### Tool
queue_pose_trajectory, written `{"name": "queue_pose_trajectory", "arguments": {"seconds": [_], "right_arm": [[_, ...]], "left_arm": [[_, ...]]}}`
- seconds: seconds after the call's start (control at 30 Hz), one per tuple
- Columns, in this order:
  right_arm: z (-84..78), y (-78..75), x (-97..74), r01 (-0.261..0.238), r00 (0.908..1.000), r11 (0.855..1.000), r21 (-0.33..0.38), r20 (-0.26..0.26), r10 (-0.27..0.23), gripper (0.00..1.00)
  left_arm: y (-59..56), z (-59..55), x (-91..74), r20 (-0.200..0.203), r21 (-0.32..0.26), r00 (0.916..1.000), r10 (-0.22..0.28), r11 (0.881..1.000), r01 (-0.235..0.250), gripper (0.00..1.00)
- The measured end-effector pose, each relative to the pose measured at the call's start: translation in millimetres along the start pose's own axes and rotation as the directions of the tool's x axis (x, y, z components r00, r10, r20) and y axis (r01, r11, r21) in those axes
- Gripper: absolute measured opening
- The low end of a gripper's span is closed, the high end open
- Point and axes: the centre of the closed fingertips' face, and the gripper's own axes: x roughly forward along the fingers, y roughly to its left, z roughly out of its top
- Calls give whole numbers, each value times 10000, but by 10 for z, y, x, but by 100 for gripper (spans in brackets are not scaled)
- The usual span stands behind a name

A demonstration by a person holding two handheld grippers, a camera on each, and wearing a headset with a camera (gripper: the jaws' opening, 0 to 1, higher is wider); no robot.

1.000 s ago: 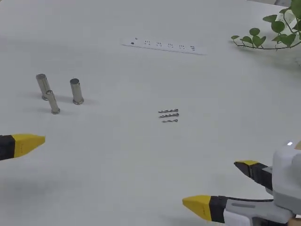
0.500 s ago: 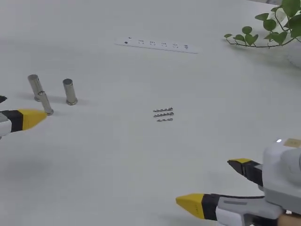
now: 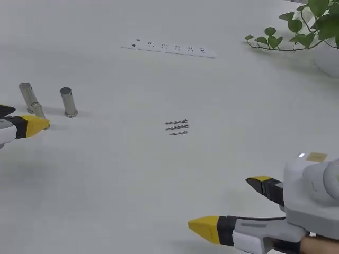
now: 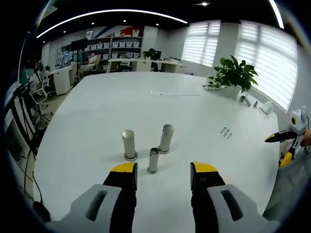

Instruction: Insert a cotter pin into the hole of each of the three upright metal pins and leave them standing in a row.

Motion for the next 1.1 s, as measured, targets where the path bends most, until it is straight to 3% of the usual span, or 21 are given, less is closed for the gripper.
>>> {"name": "queue_pose_trajectory", "arguments": {"seconds": [0.13,0.4,0.8,0.9,1.1], "right_arm": [[-6,10,-2,-12,10000,10000,51,9,12,97],[-8,-8,-28,84,10000,9999,81,46,-85,97],[-20,-17,-28,97,9999,9998,183,57,-98,97],[-26,-6,-15,58,10000,9998,174,23,-58,97],[-50,7,-1,-62,9999,9998,198,-87,63,97]], "left_arm": [[31,-48,93,-205,147,9997,145,9998,-142,40],[-38,-44,251,-248,332,9996,109,9994,-101,33],[-13,-51,295,-306,528,9989,351,9980,-334,20],[36,-41,300,-290,1124,9970,715,9913,-678,15],[95,-63,324,-334,1420,9948,965,9857,-909,12]]}}
